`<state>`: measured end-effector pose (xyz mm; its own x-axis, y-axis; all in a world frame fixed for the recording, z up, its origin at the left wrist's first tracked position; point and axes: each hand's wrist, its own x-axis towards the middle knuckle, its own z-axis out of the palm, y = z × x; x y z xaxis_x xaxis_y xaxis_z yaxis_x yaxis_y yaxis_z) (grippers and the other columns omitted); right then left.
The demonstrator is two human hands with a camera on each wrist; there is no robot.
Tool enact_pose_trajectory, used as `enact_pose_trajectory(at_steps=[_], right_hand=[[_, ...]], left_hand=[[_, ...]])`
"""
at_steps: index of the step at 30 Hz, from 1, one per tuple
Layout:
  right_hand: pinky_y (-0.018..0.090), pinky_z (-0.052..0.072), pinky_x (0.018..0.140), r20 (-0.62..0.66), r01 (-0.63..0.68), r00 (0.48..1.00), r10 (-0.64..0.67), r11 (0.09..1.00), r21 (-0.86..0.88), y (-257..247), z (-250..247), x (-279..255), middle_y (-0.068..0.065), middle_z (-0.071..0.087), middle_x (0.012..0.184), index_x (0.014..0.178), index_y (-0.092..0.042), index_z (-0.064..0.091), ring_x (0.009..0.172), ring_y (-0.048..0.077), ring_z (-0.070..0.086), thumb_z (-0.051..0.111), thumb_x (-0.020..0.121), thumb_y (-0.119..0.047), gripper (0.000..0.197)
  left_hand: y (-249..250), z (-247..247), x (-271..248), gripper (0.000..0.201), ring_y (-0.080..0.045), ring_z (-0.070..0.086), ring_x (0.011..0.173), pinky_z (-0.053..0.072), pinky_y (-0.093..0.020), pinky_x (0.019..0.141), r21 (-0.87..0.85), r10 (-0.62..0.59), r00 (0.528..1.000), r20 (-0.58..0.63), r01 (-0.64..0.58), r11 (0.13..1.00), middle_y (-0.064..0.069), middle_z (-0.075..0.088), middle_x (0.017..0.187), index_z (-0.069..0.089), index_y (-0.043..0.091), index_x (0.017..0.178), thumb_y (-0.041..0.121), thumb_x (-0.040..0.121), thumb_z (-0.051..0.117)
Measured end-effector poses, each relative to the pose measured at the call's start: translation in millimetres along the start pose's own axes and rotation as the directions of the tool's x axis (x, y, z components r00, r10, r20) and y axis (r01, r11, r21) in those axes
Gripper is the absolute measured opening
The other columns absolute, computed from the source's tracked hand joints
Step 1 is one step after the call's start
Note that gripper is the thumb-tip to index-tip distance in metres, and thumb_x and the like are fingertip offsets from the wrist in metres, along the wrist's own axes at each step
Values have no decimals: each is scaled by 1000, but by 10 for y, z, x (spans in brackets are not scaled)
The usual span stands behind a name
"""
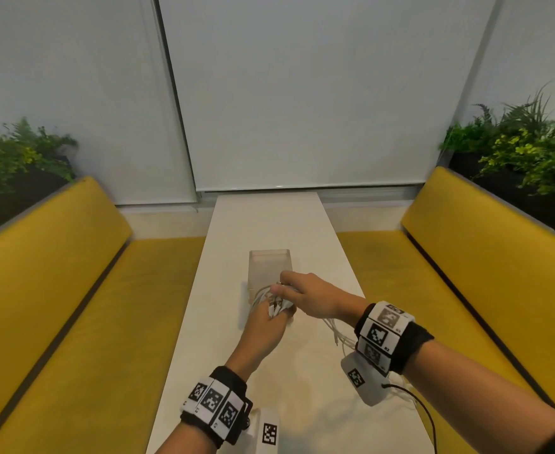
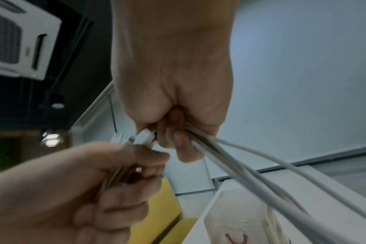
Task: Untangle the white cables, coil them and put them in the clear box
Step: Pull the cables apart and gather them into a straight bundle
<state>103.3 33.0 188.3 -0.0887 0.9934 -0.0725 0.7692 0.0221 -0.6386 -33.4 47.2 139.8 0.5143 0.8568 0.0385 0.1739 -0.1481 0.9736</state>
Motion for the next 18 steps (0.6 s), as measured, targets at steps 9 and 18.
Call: enact_pose_trajectory(at_steps=[9, 18], right_hand=[[28, 42, 65, 45, -122, 992, 118, 986, 115, -62, -169, -50, 9, 59, 97, 106, -9, 59, 79, 19, 50, 28, 104, -46, 48], [26, 56, 61, 173, -51, 984, 35, 995, 91, -33, 138, -57, 9, 54, 99, 115, -2, 46, 74, 15, 57, 36, 105, -30, 32]], left_hand=[[-178, -100, 51, 31, -23, 58, 96, 45, -33, 81, 472, -36, 991, -132, 95, 876, -1, 68, 113, 65, 23, 112, 39, 105, 40], [-252, -173, 113, 33, -22, 56, 68, 43, -37, 65, 21, -335, 939, -71, 337, 941, -12, 57, 79, 59, 16, 85, 45, 93, 45]])
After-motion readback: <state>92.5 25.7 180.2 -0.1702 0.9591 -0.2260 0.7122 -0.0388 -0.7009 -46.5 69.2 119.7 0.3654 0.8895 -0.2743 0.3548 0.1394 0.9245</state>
